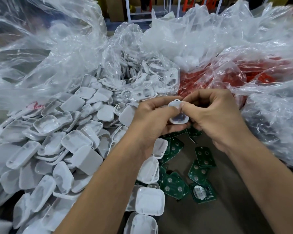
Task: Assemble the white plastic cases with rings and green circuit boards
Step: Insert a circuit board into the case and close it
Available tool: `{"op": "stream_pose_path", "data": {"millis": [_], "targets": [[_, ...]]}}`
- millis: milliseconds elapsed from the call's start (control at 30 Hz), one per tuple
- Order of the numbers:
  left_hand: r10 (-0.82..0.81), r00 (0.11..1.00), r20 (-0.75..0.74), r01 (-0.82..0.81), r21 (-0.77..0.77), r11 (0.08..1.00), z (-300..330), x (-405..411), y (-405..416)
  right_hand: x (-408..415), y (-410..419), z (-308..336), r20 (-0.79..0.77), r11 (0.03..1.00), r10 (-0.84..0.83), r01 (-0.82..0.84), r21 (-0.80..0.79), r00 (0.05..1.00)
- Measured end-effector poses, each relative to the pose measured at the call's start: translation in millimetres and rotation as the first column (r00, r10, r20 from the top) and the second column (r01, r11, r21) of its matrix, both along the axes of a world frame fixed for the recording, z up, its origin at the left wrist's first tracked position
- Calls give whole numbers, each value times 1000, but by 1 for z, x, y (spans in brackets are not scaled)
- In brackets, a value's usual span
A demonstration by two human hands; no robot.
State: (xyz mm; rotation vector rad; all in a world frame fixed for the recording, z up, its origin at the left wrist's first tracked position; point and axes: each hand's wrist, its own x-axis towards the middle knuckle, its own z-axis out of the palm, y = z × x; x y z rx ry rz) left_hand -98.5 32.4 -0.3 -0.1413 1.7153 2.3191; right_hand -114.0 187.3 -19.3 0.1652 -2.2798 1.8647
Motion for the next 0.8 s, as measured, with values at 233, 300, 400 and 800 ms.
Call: {"op": "stream_pose_path", "data": {"millis": [233,300,400,800], "targets": [[103,992,68,-104,17,994,-1,-3,0,1,0,5,170,979,88,-54,-197,982],[99,992,79,-103,40,994,-1,-3,-1,2,-1,8,191,973,104,-60,-222,976],[98,992,81,-102,52,993,-1,-4,-1,3,-2,9,198,975,107,-64,-212,974],[74,997,-34,-76,-62,995,-1,1,1,-1,-1,-1,56,1000,13,-11,-30,998]]}}
